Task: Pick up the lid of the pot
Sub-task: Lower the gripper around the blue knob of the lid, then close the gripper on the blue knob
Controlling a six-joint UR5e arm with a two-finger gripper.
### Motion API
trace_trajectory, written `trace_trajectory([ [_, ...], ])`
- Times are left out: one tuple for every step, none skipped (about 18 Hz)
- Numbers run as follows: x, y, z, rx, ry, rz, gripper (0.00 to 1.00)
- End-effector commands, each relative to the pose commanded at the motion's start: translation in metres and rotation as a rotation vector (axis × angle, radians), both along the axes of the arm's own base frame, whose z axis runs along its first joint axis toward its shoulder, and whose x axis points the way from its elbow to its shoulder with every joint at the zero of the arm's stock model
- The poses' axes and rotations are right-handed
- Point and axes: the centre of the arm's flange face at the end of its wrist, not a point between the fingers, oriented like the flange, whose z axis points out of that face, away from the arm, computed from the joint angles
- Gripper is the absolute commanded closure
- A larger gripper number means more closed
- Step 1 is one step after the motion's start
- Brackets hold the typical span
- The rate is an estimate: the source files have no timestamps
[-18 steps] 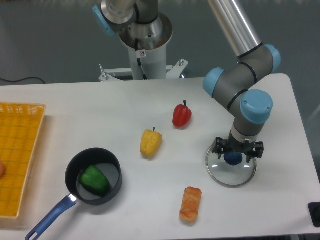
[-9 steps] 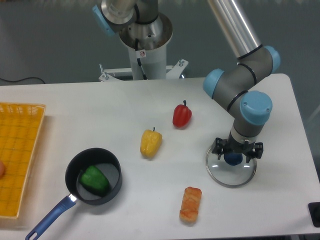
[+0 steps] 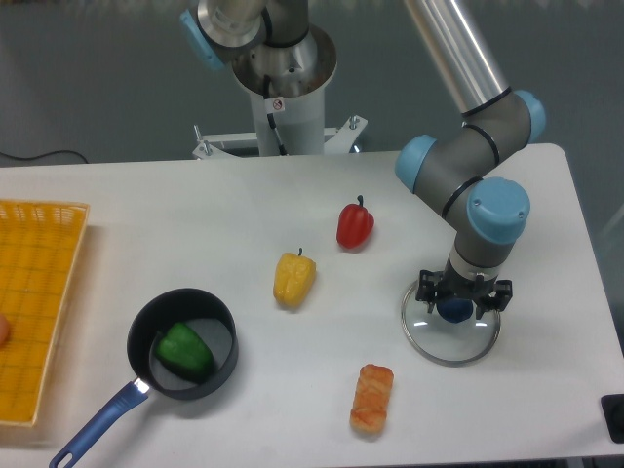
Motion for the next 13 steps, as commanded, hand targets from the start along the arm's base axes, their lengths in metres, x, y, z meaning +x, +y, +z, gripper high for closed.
trace_trajectory([
  [0.0,0.0,0.0,0.0,0.0,0.0,0.27],
  [0.0,0.0,0.0,0.0,0.0,0.0,0.28],
  [0.0,0.0,0.0,0.0,0.0,0.0,0.28],
  [0.0,0.0,0.0,0.0,0.0,0.0,0.28],
  [0.0,0.0,0.0,0.0,0.0,0.0,0.29],
  [0.0,0.0,0.0,0.0,0.0,0.0,0.3],
  [0.0001,-0.0001,-0.0002,-0.001,-0.001,0.0,0.32],
  [0.0001,-0.0001,-0.0002,-0.001,-0.001,0.0,0.33],
  [0.001,0.0005,-0.0007,-0.002,-0.001,-0.001,0.35],
  [0.0013,0.0015,-0.0002,-0.002,-0.001,-0.003,0.37],
  [0.0007,0.0008,-0.0002,-0.001,-0.001,-0.002,0.39],
  [0.0008,0.0008,0.0008,0.0,0.0,-0.003,0.44],
  [0.0008,0.0008,0.0009,0.0,0.0,-0.003,0.45],
])
